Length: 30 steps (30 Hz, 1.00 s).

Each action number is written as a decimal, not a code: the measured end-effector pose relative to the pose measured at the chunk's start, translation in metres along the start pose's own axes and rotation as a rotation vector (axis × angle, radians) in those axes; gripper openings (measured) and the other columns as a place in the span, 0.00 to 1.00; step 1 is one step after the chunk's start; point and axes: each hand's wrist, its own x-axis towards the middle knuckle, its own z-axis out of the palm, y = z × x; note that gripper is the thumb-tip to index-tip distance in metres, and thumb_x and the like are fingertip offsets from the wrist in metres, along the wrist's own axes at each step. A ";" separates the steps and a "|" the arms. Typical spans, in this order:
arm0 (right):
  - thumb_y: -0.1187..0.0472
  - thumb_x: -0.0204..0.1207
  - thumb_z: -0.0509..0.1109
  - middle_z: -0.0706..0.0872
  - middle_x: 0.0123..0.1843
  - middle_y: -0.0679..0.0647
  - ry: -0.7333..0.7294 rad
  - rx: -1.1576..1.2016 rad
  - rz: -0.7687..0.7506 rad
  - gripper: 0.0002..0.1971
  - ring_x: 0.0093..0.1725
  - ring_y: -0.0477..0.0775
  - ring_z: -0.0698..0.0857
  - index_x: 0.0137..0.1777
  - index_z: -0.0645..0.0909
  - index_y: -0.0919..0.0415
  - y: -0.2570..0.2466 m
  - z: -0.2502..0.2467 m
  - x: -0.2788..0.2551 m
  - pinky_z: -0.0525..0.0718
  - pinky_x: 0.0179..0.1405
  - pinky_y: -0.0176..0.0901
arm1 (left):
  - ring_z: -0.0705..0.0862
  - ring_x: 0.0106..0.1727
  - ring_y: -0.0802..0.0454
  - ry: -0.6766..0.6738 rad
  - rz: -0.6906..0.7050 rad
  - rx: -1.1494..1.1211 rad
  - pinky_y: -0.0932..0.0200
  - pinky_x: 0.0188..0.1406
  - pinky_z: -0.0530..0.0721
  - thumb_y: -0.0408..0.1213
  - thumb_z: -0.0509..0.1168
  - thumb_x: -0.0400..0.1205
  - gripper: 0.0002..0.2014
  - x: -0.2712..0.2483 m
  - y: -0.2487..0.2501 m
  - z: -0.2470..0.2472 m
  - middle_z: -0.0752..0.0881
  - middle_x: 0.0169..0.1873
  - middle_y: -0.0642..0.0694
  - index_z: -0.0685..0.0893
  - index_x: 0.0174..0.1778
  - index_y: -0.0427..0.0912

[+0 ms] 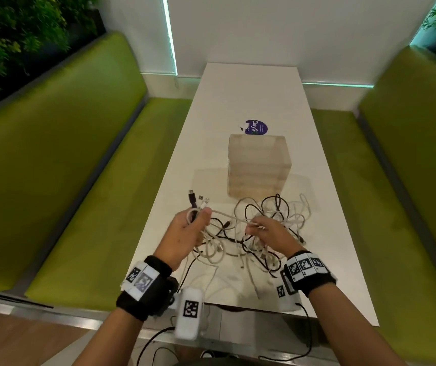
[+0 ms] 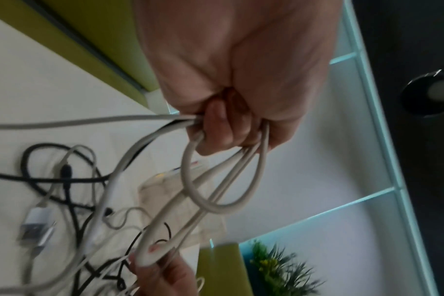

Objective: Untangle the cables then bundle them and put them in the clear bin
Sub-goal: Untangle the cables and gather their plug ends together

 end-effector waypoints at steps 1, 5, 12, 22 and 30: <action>0.59 0.79 0.69 0.84 0.41 0.56 0.012 0.041 0.015 0.06 0.32 0.53 0.83 0.43 0.83 0.60 0.001 -0.001 0.000 0.82 0.33 0.50 | 0.59 0.21 0.57 0.027 0.007 -0.037 0.63 0.20 0.59 0.40 0.59 0.86 0.16 -0.002 0.003 -0.007 0.63 0.21 0.54 0.70 0.33 0.39; 0.59 0.82 0.65 0.85 0.37 0.51 0.029 0.102 0.037 0.10 0.23 0.53 0.80 0.47 0.84 0.66 0.001 -0.003 -0.001 0.76 0.19 0.39 | 0.60 0.19 0.58 0.176 0.003 -0.168 0.64 0.19 0.61 0.40 0.60 0.86 0.17 -0.009 0.008 -0.028 0.64 0.18 0.56 0.71 0.31 0.40; 0.61 0.83 0.64 0.81 0.32 0.49 -0.005 0.078 -0.081 0.11 0.26 0.46 0.79 0.45 0.88 0.53 -0.004 0.003 -0.004 0.78 0.30 0.38 | 0.63 0.24 0.57 0.045 -0.072 0.149 0.62 0.25 0.64 0.48 0.62 0.84 0.16 0.008 -0.029 -0.005 0.67 0.23 0.55 0.71 0.33 0.44; 0.70 0.81 0.62 0.80 0.30 0.47 -0.086 -0.015 -0.200 0.10 0.27 0.38 0.76 0.44 0.85 0.68 -0.027 0.004 -0.015 0.76 0.31 0.34 | 0.78 0.33 0.57 -0.188 -0.021 0.572 0.67 0.32 0.72 0.48 0.65 0.82 0.13 0.044 -0.051 0.050 0.80 0.31 0.54 0.79 0.40 0.42; 0.68 0.79 0.67 0.85 0.34 0.55 -0.019 0.032 -0.260 0.08 0.29 0.41 0.78 0.49 0.89 0.61 -0.027 0.013 -0.017 0.77 0.32 0.33 | 0.71 0.23 0.53 -0.027 -0.234 0.427 0.58 0.26 0.70 0.44 0.63 0.84 0.18 0.043 -0.046 0.053 0.74 0.22 0.50 0.76 0.29 0.43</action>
